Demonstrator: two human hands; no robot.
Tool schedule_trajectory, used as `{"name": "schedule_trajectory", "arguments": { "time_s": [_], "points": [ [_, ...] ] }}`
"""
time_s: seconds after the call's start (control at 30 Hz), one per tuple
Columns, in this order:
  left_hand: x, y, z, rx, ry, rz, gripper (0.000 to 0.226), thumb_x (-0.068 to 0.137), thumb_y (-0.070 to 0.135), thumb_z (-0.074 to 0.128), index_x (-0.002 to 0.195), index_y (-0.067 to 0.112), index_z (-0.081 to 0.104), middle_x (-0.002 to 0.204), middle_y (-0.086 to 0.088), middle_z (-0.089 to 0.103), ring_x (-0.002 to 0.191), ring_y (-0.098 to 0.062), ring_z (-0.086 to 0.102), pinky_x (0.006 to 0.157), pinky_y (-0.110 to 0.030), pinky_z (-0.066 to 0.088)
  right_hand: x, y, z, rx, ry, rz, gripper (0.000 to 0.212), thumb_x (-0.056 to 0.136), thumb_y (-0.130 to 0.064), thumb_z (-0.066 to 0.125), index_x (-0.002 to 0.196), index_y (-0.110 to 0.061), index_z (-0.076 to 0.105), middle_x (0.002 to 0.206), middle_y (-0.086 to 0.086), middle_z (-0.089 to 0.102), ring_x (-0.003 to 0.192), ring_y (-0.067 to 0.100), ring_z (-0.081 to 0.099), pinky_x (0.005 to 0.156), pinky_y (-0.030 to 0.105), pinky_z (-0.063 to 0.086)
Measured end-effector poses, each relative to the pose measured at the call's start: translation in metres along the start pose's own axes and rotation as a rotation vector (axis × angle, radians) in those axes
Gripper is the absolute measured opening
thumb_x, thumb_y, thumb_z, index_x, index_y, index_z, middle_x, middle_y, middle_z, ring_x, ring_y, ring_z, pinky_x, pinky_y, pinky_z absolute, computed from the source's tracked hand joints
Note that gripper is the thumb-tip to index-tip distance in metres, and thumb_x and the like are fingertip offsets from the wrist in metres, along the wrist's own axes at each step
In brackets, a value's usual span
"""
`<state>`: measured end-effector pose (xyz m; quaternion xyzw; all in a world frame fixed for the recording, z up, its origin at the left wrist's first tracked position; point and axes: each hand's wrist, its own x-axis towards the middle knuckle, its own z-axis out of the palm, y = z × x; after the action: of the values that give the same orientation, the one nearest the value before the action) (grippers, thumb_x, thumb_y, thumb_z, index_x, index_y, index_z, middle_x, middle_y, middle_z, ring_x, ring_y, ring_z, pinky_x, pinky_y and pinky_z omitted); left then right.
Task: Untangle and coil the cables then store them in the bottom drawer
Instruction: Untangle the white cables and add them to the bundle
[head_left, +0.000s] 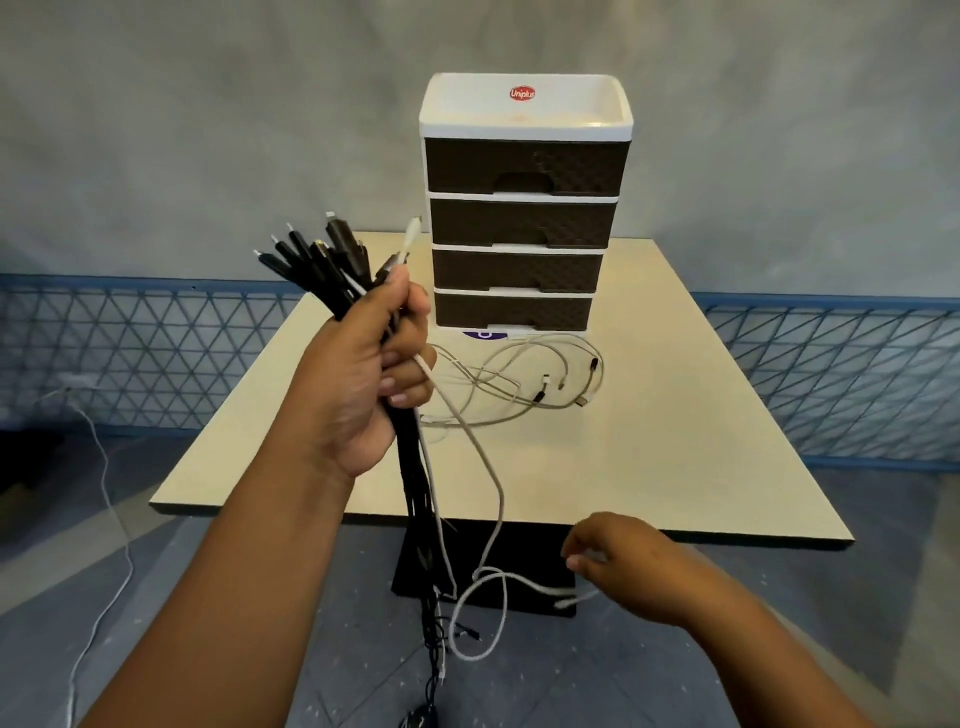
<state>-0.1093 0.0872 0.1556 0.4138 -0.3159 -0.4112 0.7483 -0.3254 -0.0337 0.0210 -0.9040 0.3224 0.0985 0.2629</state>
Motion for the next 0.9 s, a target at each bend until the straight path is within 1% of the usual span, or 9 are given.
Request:
{"name": "schedule_trajectory", "arguments": {
  "time_s": [0.07,0.13,0.27,0.4,0.47,0.7,0.77,0.83,0.9],
  "points": [
    [-0.008,-0.001,0.01,0.029,-0.025,-0.004,0.033,0.099,0.039,0.045,0.074,0.02,0.058,0.051,0.008,0.023,0.04,-0.004,0.016,0.037,-0.017,0.017,-0.007,-0.008,-0.003,0.079,0.081,-0.052,0.028,0.096,-0.04,0.057,0.12,-0.027,0.063,0.121,-0.01,0.06,0.109,0.008,0.058,0.093,0.027,0.049],
    [-0.015,-0.003,0.021,0.047,-0.06,-0.011,0.032,0.098,0.04,0.046,0.076,0.019,0.057,0.052,0.007,0.022,0.042,-0.005,0.014,0.038,-0.018,0.016,-0.017,-0.024,-0.014,0.436,0.163,-0.171,0.042,0.089,-0.053,0.061,0.127,-0.034,0.058,0.127,-0.019,0.058,0.118,0.0,0.055,0.098,0.024,0.048],
    [-0.026,-0.009,0.047,-0.02,-0.124,-0.006,0.03,0.099,0.037,0.044,0.077,0.018,0.054,0.052,0.007,0.021,0.039,-0.003,0.016,0.038,-0.018,0.015,-0.027,-0.069,-0.022,0.815,0.124,-0.426,0.055,0.078,-0.053,0.071,0.128,-0.035,0.057,0.127,-0.016,0.062,0.12,0.001,0.056,0.101,0.03,0.046],
    [-0.031,-0.01,0.058,-0.105,-0.118,0.03,0.033,0.102,0.037,0.04,0.078,0.019,0.054,0.055,0.006,0.03,0.039,-0.003,0.021,0.038,-0.016,0.021,-0.033,-0.1,0.001,0.951,0.16,-0.472,0.026,0.084,-0.039,0.068,0.085,-0.016,0.057,0.071,0.001,0.063,0.067,0.017,0.063,0.07,0.043,0.051],
    [-0.033,-0.011,0.054,-0.096,-0.081,0.054,0.032,0.101,0.037,0.041,0.079,0.018,0.054,0.063,0.004,0.041,0.041,-0.004,0.027,0.041,-0.016,0.028,-0.038,-0.099,0.007,1.038,0.137,-0.467,0.03,0.09,-0.037,0.064,0.075,-0.017,0.047,0.056,0.003,0.048,0.049,0.018,0.048,0.053,0.032,0.045],
    [-0.04,-0.023,0.034,0.178,0.116,0.04,0.03,0.088,0.046,0.053,0.073,0.022,0.06,0.097,0.004,0.064,0.078,-0.01,0.046,0.075,-0.029,0.044,-0.047,-0.093,0.012,1.144,0.081,-0.322,0.034,0.096,-0.019,0.06,0.069,-0.016,0.039,0.05,0.001,0.033,0.042,0.016,0.028,0.046,0.03,0.027],
    [-0.041,-0.023,0.034,0.04,0.088,0.014,0.028,0.09,0.043,0.053,0.075,0.021,0.061,0.091,0.001,0.065,0.086,-0.012,0.055,0.083,-0.033,0.047,-0.047,-0.096,0.016,1.162,0.07,-0.33,0.034,0.091,-0.023,0.063,0.068,-0.017,0.04,0.049,0.001,0.033,0.042,0.016,0.028,0.046,0.029,0.027],
    [-0.043,-0.021,0.037,-0.237,0.031,-0.02,0.026,0.095,0.038,0.049,0.079,0.019,0.058,0.073,0.004,0.058,0.069,-0.009,0.057,0.069,-0.027,0.052,-0.048,-0.097,0.017,1.158,0.047,-0.359,0.032,0.087,-0.027,0.064,0.069,-0.012,0.042,0.049,0.003,0.035,0.042,0.017,0.03,0.047,0.029,0.029],
    [-0.043,-0.019,0.039,-0.401,0.023,-0.024,0.026,0.099,0.038,0.045,0.084,0.02,0.055,0.058,0.009,0.041,0.046,-0.002,0.039,0.045,-0.014,0.038,-0.048,-0.097,0.017,1.089,0.034,-0.387,0.034,0.088,-0.027,0.064,0.069,-0.007,0.044,0.049,0.008,0.044,0.042,0.018,0.038,0.05,0.029,0.035]
  ]
}}
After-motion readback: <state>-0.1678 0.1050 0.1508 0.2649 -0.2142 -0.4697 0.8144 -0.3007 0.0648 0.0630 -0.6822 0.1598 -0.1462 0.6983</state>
